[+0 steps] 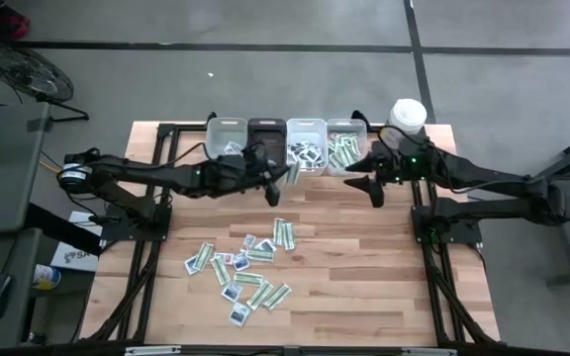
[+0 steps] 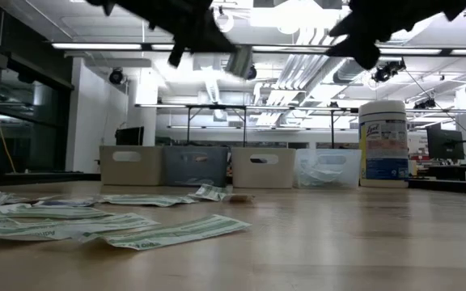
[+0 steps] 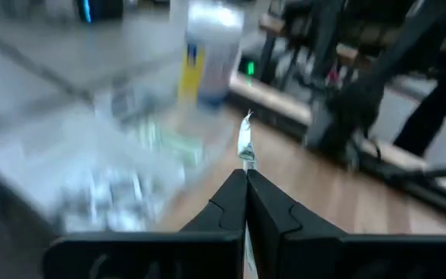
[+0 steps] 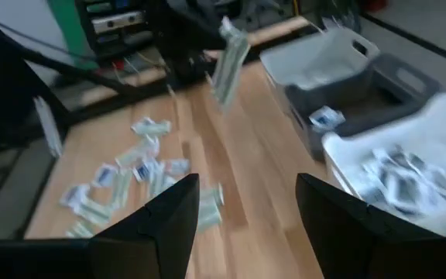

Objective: Pick & Place First Aid Supplies
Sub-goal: Put the green bandage into the transparent bin

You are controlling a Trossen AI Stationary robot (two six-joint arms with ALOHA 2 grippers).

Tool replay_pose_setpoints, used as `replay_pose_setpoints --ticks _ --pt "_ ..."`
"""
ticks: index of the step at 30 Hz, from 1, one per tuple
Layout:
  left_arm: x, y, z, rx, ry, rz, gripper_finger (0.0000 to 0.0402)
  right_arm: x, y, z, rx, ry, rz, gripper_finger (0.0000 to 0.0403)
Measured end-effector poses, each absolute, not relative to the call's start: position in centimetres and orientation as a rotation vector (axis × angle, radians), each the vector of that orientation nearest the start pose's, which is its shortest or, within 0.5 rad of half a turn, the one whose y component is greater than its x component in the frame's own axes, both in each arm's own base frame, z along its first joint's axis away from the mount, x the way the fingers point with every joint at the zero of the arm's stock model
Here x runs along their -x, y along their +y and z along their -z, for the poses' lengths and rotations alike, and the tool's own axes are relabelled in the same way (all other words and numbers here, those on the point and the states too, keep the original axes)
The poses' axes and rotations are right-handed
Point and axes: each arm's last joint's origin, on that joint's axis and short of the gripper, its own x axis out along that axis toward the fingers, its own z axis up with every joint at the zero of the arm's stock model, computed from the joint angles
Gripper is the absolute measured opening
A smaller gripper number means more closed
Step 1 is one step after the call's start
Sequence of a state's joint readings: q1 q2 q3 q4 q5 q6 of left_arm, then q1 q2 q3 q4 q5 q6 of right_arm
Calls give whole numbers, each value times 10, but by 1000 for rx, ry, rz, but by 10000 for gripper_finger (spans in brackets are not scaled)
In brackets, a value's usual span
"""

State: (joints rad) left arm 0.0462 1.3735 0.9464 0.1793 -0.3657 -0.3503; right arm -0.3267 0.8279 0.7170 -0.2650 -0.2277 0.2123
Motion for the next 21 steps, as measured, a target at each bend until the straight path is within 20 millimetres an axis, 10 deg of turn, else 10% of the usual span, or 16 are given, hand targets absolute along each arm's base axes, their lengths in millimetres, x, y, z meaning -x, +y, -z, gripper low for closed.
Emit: replay_pose_setpoints --ticks 8,21 --pt "-313 26 -337 115 -15 -446 0 -209 -62 -300 -323 175 47 209" --pt "-313 25 -342 103 -46 -439 0 -253 -75 -287 -339 27 -43 208"
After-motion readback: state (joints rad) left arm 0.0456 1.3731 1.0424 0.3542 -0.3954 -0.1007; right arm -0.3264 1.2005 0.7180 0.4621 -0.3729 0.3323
